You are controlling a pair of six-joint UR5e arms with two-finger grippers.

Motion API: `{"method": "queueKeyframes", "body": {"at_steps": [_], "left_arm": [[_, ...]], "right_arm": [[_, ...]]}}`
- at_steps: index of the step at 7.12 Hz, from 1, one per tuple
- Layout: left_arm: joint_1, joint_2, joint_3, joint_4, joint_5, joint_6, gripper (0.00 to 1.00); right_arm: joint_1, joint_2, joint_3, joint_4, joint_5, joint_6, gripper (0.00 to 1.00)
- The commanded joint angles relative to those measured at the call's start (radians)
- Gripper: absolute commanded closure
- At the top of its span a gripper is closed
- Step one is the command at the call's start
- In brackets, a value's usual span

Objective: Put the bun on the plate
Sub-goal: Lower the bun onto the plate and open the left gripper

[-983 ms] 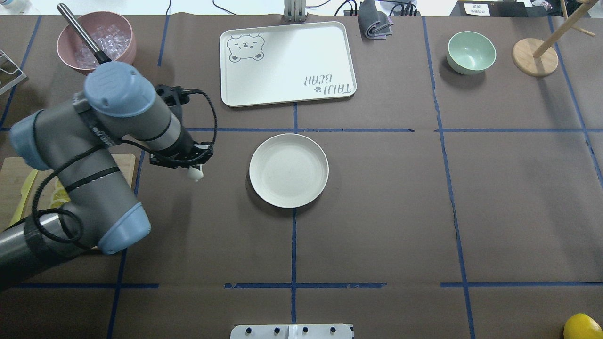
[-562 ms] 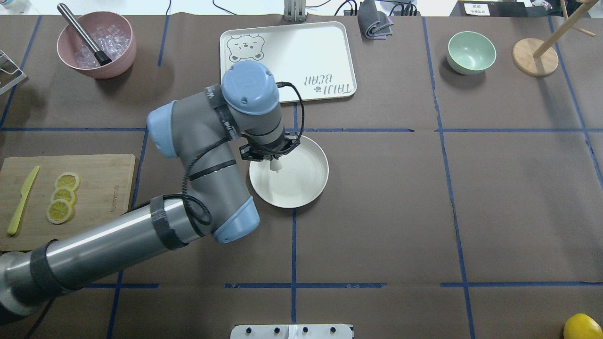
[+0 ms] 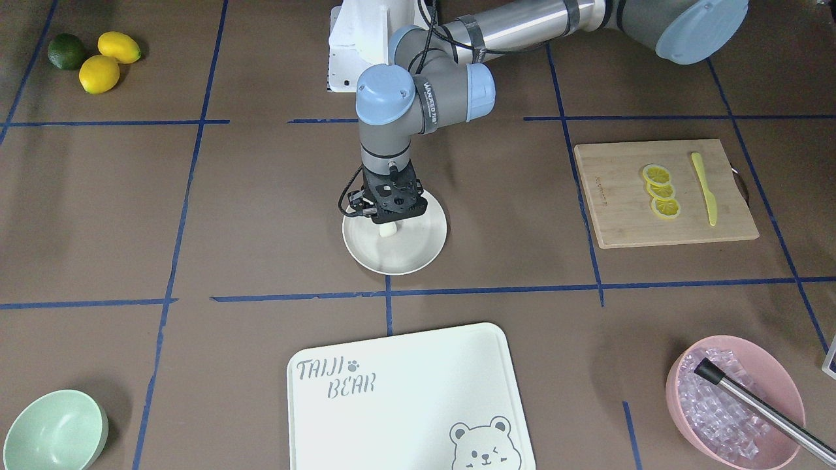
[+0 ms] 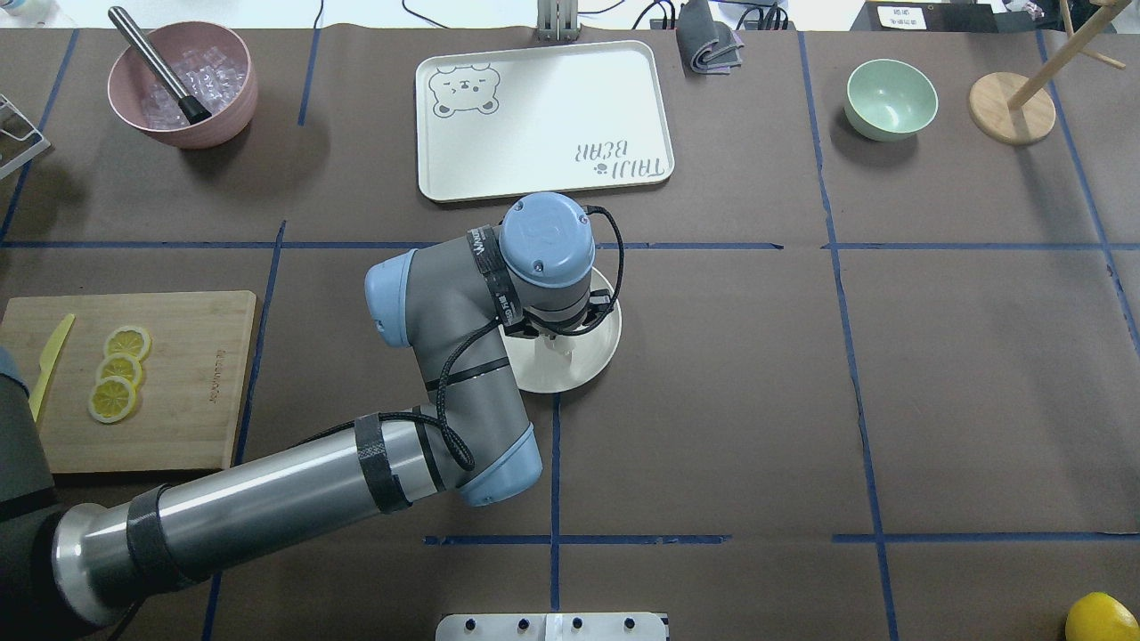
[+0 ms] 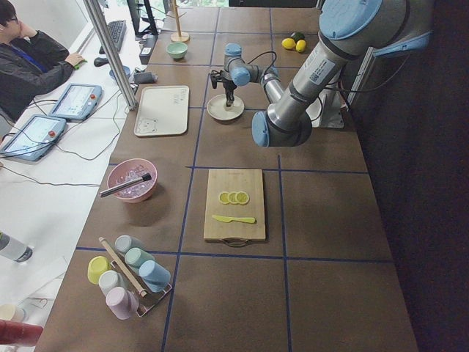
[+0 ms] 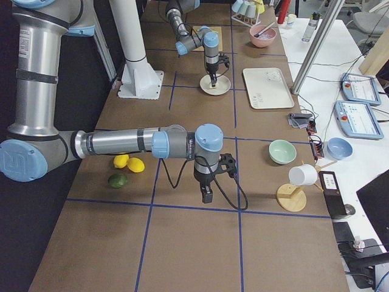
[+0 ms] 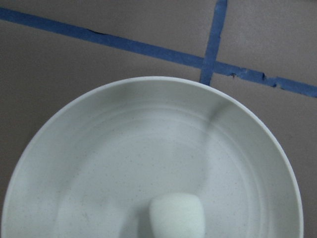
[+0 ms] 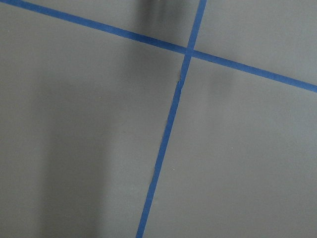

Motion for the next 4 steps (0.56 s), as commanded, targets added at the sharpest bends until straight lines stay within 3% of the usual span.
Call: {"method": "queueKeyframes", "body": {"at_steps": [1, 4], "left_arm": [[0.004, -0.001, -0.002, -0.001, 0.005, 0.005, 0.0], [0.001, -0.001, -0.013, 0.011, 0.004, 0.006, 0.0]], "right_arm": [[0.0, 0.0, 0.0, 0.0, 0.0, 0.001, 0.0], [0.0, 0.0, 0.0, 0.0, 0.0, 0.012, 0.0]]}}
